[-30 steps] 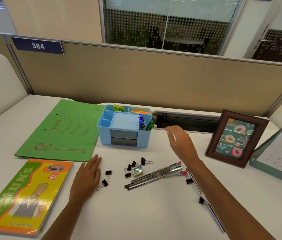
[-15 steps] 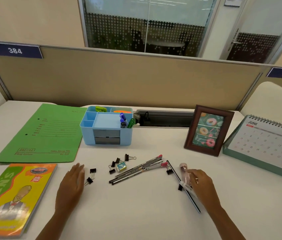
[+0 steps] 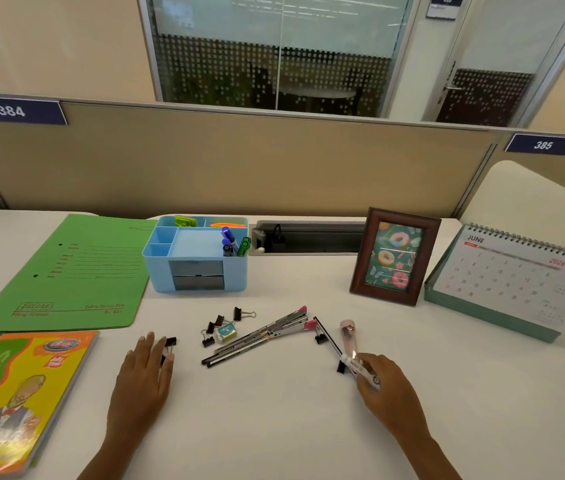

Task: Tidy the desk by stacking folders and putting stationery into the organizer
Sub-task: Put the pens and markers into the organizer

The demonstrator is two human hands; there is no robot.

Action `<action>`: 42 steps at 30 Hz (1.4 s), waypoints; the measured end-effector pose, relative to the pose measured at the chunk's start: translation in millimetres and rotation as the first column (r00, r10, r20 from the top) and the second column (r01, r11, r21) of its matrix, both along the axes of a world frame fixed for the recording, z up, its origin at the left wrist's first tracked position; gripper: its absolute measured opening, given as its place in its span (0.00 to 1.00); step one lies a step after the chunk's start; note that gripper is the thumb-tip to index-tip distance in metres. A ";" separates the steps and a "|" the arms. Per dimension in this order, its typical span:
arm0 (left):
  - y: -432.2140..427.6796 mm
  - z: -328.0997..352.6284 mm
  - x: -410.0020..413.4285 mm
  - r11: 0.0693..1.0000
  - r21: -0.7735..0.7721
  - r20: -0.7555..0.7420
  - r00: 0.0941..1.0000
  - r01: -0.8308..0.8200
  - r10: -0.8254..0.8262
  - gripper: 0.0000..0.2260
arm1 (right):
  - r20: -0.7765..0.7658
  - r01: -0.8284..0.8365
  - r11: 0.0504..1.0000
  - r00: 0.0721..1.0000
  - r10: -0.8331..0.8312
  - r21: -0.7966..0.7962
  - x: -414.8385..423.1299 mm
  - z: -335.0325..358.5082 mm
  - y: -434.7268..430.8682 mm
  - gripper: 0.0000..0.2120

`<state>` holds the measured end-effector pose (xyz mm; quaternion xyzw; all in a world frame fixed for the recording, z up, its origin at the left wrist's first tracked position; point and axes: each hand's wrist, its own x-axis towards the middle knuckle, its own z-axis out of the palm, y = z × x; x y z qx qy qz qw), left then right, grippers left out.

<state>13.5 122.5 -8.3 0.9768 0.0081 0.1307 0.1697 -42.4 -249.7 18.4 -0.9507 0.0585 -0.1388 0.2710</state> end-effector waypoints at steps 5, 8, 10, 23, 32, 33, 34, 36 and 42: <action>0.5 0.9 1.3 1.000 -0.005 -0.021 0.999 -0.023 0.023 0.28 | 0.107 -0.039 0.995 0.993 0.049 -0.088 6.7 7.1 -2.4 0.17; 0.0 3.9 1.0 0.999 -0.033 -0.015 1.000 -0.027 0.027 0.28 | 0.143 -0.036 0.996 0.989 0.024 0.085 17.3 30.9 0.0 0.11; -0.7 5.9 0.8 0.998 -0.048 -0.006 0.999 -0.036 0.036 0.26 | 0.189 -0.044 0.973 0.982 0.001 0.227 28.1 48.2 4.6 0.11; 1.3 7.4 4.6 0.990 -0.138 -0.057 0.998 -0.043 0.036 0.30 | -0.423 0.431 0.022 0.872 0.249 0.902 101.8 85.5 60.6 0.06; 9.7 9.1 13.8 0.970 -0.234 -0.090 0.995 -0.062 0.042 0.28 | -0.460 0.419 0.212 0.862 0.213 0.883 132.3 96.7 79.9 0.04; 10.7 9.4 15.5 0.969 -0.238 -0.097 0.995 -0.060 0.038 0.28 | -0.458 0.388 0.294 0.859 0.229 0.873 135.1 100.8 81.8 0.05; 12.2 9.3 17.1 0.968 -0.243 -0.101 0.994 -0.058 0.035 0.28 | -0.465 0.352 0.398 0.854 0.234 0.847 139.2 104.4 83.0 0.06; 15.2 7.8 19.8 0.966 -0.254 -0.105 0.994 -0.054 0.028 0.28 | -0.462 0.266 0.594 0.863 0.204 0.759 147.6 112.9 85.8 0.09; 17.5 8.6 22.9 0.956 -0.289 -0.105 0.994 -0.057 0.028 0.28 | -0.291 0.139 0.665 0.949 0.123 0.734 176.7 146.6 95.7 0.09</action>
